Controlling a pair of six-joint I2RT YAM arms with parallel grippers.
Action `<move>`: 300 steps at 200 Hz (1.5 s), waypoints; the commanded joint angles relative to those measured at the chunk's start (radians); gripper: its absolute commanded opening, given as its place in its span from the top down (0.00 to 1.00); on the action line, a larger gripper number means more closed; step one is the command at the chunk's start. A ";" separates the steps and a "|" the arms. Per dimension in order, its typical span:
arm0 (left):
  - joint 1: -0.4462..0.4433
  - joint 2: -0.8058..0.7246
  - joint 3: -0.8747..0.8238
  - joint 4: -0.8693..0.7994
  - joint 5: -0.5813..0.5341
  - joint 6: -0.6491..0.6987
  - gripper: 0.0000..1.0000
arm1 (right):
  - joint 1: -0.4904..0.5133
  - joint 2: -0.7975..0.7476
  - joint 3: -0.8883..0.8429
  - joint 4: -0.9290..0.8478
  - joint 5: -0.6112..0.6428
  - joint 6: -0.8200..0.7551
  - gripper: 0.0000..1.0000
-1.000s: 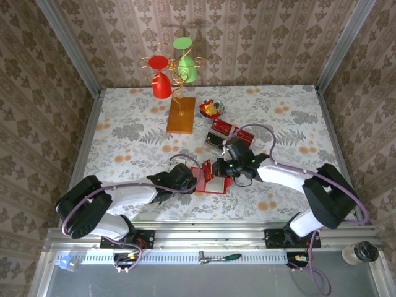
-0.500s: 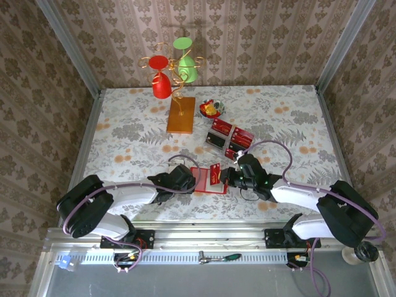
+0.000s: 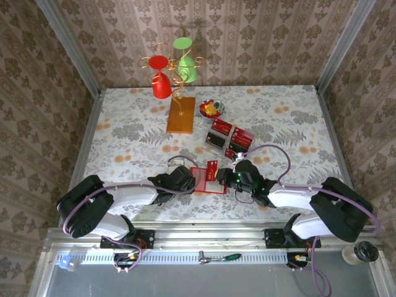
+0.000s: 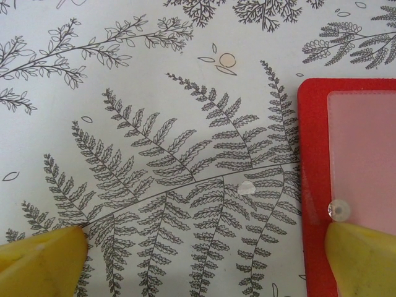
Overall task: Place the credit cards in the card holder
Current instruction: Insert the credit card into the card slot.
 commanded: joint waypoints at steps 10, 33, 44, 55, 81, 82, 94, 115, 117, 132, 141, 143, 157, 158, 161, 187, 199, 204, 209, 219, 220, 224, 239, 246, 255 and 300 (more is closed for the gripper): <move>-0.006 0.007 -0.023 -0.038 -0.007 -0.027 0.00 | 0.017 0.047 -0.017 0.078 0.066 0.023 1.00; -0.007 0.007 -0.022 -0.038 -0.007 -0.027 0.00 | 0.023 0.064 -0.024 0.096 0.073 0.028 1.00; -0.008 0.005 -0.022 -0.039 -0.007 -0.027 0.00 | 0.025 0.070 -0.028 0.098 0.079 0.030 1.00; -0.009 0.007 -0.022 -0.039 -0.007 -0.026 0.00 | 0.027 0.073 -0.031 0.099 0.084 0.031 1.00; -0.008 0.008 -0.021 -0.038 -0.007 -0.026 0.00 | 0.031 0.081 -0.040 0.111 0.090 0.039 1.00; -0.008 0.008 -0.019 -0.038 -0.007 -0.027 0.00 | 0.031 0.082 -0.040 0.111 0.091 0.039 1.00; -0.008 0.006 -0.019 -0.038 -0.008 -0.026 0.00 | 0.031 0.086 -0.042 0.120 0.090 0.042 1.00; -0.008 0.007 -0.019 -0.037 -0.008 -0.028 0.00 | 0.032 0.096 -0.043 0.132 0.090 0.049 1.00; -0.008 0.006 -0.019 -0.038 -0.008 -0.028 0.00 | 0.033 0.097 -0.043 0.133 0.090 0.051 1.00; -0.009 0.007 -0.019 -0.037 -0.008 -0.028 0.00 | 0.034 0.107 -0.044 0.144 0.087 0.057 1.00; -0.009 0.008 -0.019 -0.036 -0.008 -0.028 0.00 | 0.034 0.111 -0.045 0.151 0.085 0.060 1.00; -0.008 0.008 -0.019 -0.037 -0.008 -0.028 0.00 | 0.034 0.113 -0.045 0.153 0.085 0.060 1.00; -0.010 0.008 -0.019 -0.036 -0.008 -0.029 0.00 | 0.034 0.120 -0.046 0.161 0.082 0.067 1.00; -0.010 0.008 -0.019 -0.036 -0.008 -0.029 0.00 | 0.034 0.121 -0.047 0.163 0.082 0.068 1.00; -0.010 0.008 -0.019 -0.037 -0.008 -0.028 0.00 | 0.035 0.123 -0.048 0.166 0.081 0.069 1.00; -0.010 0.007 -0.018 -0.036 -0.008 -0.030 0.00 | 0.035 0.138 -0.053 0.191 0.072 0.081 1.00; -0.010 0.007 -0.018 -0.036 -0.007 -0.029 0.00 | 0.036 0.148 -0.056 0.207 0.068 0.089 1.00; -0.010 0.008 -0.018 -0.036 -0.008 -0.029 0.00 | 0.035 0.150 -0.060 0.214 0.068 0.092 1.00; -0.010 0.008 -0.018 -0.036 -0.007 -0.029 0.00 | 0.035 0.153 -0.061 0.220 0.066 0.094 1.00; -0.010 0.008 -0.018 -0.037 -0.009 -0.028 0.00 | 0.035 0.158 -0.063 0.227 0.066 0.100 1.00; -0.010 0.008 -0.018 -0.036 -0.009 -0.029 0.00 | 0.036 0.159 -0.063 0.228 0.065 0.101 1.00; -0.010 0.008 -0.018 -0.036 -0.008 -0.029 0.00 | 0.036 0.161 -0.063 0.232 0.065 0.101 1.00; -0.010 0.007 -0.018 -0.036 -0.007 -0.030 0.00 | 0.036 0.165 -0.066 0.242 0.063 0.106 1.00; -0.010 0.006 -0.018 -0.036 -0.007 -0.030 0.00 | 0.036 0.166 -0.066 0.246 0.062 0.109 1.00; -0.010 0.007 -0.018 -0.036 -0.007 -0.030 0.00 | 0.036 0.169 -0.068 0.249 0.062 0.112 1.00; -0.011 0.007 -0.018 -0.036 -0.007 -0.032 0.00 | 0.038 0.186 -0.074 0.266 0.054 0.121 1.00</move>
